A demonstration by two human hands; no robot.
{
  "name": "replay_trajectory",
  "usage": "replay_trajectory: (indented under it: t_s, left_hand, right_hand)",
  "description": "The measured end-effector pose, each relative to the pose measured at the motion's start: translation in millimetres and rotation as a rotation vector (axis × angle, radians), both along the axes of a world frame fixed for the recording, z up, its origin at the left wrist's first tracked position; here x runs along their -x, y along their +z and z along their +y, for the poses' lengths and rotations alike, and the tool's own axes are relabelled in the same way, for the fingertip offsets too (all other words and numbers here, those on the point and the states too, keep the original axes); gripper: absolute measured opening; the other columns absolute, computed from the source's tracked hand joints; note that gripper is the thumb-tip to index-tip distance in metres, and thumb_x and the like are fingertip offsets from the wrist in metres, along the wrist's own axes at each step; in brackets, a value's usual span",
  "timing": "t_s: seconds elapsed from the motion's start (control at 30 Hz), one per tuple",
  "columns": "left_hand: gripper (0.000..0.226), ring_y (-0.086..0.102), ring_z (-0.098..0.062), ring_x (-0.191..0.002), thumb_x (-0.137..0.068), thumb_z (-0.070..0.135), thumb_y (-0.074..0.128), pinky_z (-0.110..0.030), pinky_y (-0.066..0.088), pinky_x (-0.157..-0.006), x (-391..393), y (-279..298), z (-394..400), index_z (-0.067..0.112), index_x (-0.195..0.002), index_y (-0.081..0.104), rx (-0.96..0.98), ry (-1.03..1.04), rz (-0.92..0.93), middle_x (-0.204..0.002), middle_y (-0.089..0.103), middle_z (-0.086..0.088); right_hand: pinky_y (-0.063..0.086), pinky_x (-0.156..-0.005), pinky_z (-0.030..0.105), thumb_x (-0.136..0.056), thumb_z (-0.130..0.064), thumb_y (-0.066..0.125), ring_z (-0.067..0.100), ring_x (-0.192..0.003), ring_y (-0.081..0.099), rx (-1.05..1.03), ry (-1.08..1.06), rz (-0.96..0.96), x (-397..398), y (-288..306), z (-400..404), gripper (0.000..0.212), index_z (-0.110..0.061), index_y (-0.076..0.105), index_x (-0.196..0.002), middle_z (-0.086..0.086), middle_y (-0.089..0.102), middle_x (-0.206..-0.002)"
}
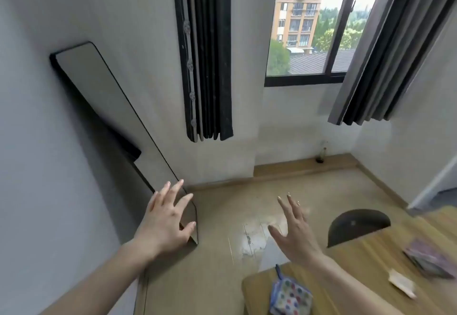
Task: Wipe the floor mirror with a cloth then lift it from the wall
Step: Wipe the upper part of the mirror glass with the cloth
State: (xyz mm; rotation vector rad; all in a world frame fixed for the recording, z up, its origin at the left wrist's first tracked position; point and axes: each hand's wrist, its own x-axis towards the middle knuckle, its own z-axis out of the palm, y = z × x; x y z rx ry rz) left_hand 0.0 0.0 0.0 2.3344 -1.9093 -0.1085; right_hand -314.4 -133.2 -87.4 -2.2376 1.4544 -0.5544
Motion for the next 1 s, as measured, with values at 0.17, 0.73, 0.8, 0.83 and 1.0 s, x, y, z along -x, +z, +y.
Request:
replay_trajectory:
  t_s: [0.17, 0.73, 0.8, 0.83, 1.0]
  left_hand:
    - [0.071, -0.013, -0.024, -0.159, -0.099, 0.059, 0.041, -0.043, -0.003, -0.129, 19.8, -80.8, 17.4, 0.034, -0.162, 0.02, -0.218, 0.057, 0.08, -0.172, -0.012, 0.003]
    - [0.068, -0.011, -0.025, -0.159, -0.099, 0.054, 0.046, -0.043, 0.005, -0.129, 38.2, -161.4, 39.8, 0.031, -0.16, 0.026, -0.497, 0.092, 0.158, -0.172, -0.008, 0.001]
    - [0.068, -0.011, -0.025, -0.159, -0.099, 0.053, 0.047, -0.043, 0.005, -0.129, 30.7, -165.3, 38.7, 0.031, -0.16, 0.026, -0.508, 0.098, 0.155, -0.172, -0.008, 0.001]
    - [0.068, -0.011, -0.025, -0.159, -0.099, 0.053, 0.047, -0.043, 0.005, -0.129, 28.4, -165.6, 37.9, 0.031, -0.16, 0.026, -0.509, 0.098, 0.156, -0.172, -0.008, 0.001]
    - [0.069, -0.01, -0.025, -0.159, -0.098, 0.053, 0.048, -0.044, 0.007, -0.129, 2.4, -167.9, 18.9, 0.032, -0.16, 0.026, -0.506, 0.098, 0.179, -0.172, -0.007, 0.002]
  right_hand:
    - [0.002, -0.129, 0.037, -0.104, -0.052, 0.048, 0.025, -0.16, -0.008, -0.362, -0.1, 0.266, 51.0, -89.6, 40.2, 0.081, -0.025, 0.001, -0.165, -0.001, -0.01, -0.173]
    - [0.005, -0.13, 0.044, -0.097, -0.058, 0.058, 0.029, -0.16, -0.009, -0.562, -0.112, 0.575, 40.2, -218.3, 76.2, 0.106, -0.012, -0.011, -0.164, 0.01, -0.019, -0.171]
    - [0.008, -0.129, 0.043, -0.099, -0.058, 0.053, 0.029, -0.161, -0.004, -0.544, -0.145, 0.58, 33.5, -222.9, 77.9, 0.1, -0.014, -0.008, -0.165, 0.009, -0.016, -0.172]
    - [0.01, -0.129, 0.042, -0.101, -0.057, 0.051, 0.027, -0.161, -0.002, -0.525, -0.172, 0.575, 31.3, -222.9, 79.1, 0.094, -0.016, -0.004, -0.165, 0.007, -0.012, -0.173]
    - [0.019, -0.129, 0.034, -0.108, -0.04, 0.044, 0.019, -0.161, 0.008, -0.507, -0.28, 0.53, 21.3, -222.3, 74.4, 0.07, -0.022, 0.011, -0.166, -0.003, 0.003, -0.174]
